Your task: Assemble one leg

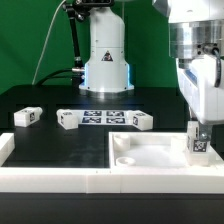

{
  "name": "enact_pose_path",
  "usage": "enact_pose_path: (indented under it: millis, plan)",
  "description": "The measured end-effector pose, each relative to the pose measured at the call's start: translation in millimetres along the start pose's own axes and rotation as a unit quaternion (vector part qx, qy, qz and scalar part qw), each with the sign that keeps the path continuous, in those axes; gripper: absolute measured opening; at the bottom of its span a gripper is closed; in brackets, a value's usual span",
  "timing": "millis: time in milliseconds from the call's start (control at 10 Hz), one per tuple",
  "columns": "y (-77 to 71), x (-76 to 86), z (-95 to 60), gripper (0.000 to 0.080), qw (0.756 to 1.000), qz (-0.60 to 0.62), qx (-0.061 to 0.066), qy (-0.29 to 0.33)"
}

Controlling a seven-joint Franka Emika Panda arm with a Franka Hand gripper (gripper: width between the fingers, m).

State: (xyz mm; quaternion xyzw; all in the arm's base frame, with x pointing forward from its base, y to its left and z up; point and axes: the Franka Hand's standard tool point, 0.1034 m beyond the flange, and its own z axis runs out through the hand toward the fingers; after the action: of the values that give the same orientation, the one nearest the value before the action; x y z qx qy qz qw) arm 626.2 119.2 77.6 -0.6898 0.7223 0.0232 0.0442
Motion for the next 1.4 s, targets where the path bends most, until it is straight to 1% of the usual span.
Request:
enact_pose_path:
  millis: [100, 200, 300, 400, 500, 700, 900, 1000, 1100, 1300, 1400]
  plan:
    - [0.6, -0.9, 0.0, 0.0487, 1.000, -0.013, -0.002, 0.000]
    - [4.9, -2.6, -0.1, 0.0619, 0.999, -0.047, -0.023, -0.002]
    - [4.3, -4.4, 0.0, 0.0640, 0.993, -0.113, -0.028, -0.003]
    - [4.7, -5.2, 0.7, 0.0640, 0.987, -0.156, -0.028, -0.004]
    - [5.2, -6.1, 0.9, 0.0648, 0.976, -0.217, -0.028, -0.006]
    - [5.9, -8.4, 1.2, 0.0649, 0.956, -0.291, -0.028, -0.008]
    - [5.5, -7.4, 1.6, 0.0649, 0.908, -0.417, -0.032, 0.006]
    - [3.4, -6.5, 3.2, 0.0649, 0.893, -0.450, -0.025, 0.012]
    - [2.2, -3.8, 3.8, 0.0649, 0.857, -0.515, -0.027, 0.018]
    - [0.8, -1.5, 2.6, 0.0649, 0.803, -0.594, -0.034, 0.025]
    - [1.2, -0.4, 1.1, 0.0649, 0.738, -0.673, -0.047, 0.025]
